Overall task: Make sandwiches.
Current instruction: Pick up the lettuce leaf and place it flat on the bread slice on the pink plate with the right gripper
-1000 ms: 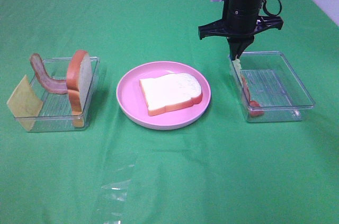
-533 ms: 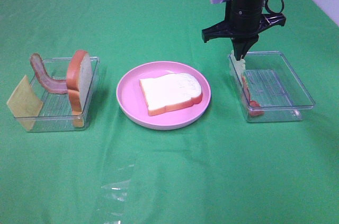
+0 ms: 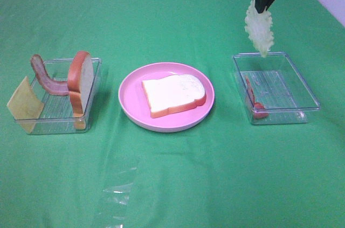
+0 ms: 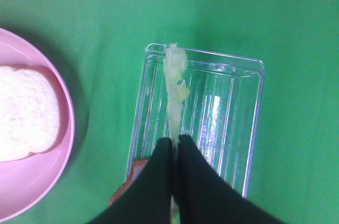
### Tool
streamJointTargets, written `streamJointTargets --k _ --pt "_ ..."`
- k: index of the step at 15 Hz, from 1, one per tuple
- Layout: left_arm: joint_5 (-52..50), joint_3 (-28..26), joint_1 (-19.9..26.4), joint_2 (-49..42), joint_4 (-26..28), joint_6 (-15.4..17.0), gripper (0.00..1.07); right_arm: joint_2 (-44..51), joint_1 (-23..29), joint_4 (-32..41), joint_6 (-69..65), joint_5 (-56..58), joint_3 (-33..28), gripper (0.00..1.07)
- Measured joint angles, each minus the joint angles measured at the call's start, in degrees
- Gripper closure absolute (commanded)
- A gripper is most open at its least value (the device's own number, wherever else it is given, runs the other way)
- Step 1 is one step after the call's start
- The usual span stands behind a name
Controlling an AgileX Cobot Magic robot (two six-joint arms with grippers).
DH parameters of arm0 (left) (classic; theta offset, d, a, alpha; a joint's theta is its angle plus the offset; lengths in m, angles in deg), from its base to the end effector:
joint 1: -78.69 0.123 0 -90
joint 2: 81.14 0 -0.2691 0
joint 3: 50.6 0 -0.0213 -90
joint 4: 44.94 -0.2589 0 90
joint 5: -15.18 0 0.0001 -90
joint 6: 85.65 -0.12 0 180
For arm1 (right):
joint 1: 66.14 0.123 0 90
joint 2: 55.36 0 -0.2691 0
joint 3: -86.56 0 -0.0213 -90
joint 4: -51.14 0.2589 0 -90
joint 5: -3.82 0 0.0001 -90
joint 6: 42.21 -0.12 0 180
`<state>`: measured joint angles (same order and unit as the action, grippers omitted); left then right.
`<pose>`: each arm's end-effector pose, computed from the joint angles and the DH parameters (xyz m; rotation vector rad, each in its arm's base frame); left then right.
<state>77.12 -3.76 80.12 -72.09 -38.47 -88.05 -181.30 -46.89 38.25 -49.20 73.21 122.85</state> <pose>0.0426 -0.0109 0.2726 0.0245 2.0524 -0.0939 0.4421 0.1278 0.2545 -0.3463 2.7082 -0.1860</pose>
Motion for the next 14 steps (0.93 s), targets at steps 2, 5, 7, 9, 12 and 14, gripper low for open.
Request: streamJointTargets --k 2,5,7,9,12,14 --pt "0.0 0.0 0.0 0.0 0.0 0.0 0.07 0.8 0.0 1.3 0.2 0.4 0.0 1.07" --pt "0.0 0.0 0.0 0.0 0.0 0.0 0.07 0.9 0.2 6.1 1.1 0.5 0.0 1.07" --pt "0.0 0.0 0.0 0.0 0.0 0.0 0.07 0.9 2.9 7.5 1.9 0.5 0.0 1.07" --pt "0.0 0.0 0.0 0.0 0.0 0.0 0.07 0.9 6.3 8.3 1.9 -0.7 0.0 1.07" --pt "0.0 0.0 0.0 0.0 0.0 0.0 0.07 0.8 11.7 10.1 1.9 -3.0 0.0 1.07" --pt "0.0 0.0 0.0 0.0 0.0 0.0 0.07 0.8 14.1 11.5 1.9 -4.6 0.0 1.07"
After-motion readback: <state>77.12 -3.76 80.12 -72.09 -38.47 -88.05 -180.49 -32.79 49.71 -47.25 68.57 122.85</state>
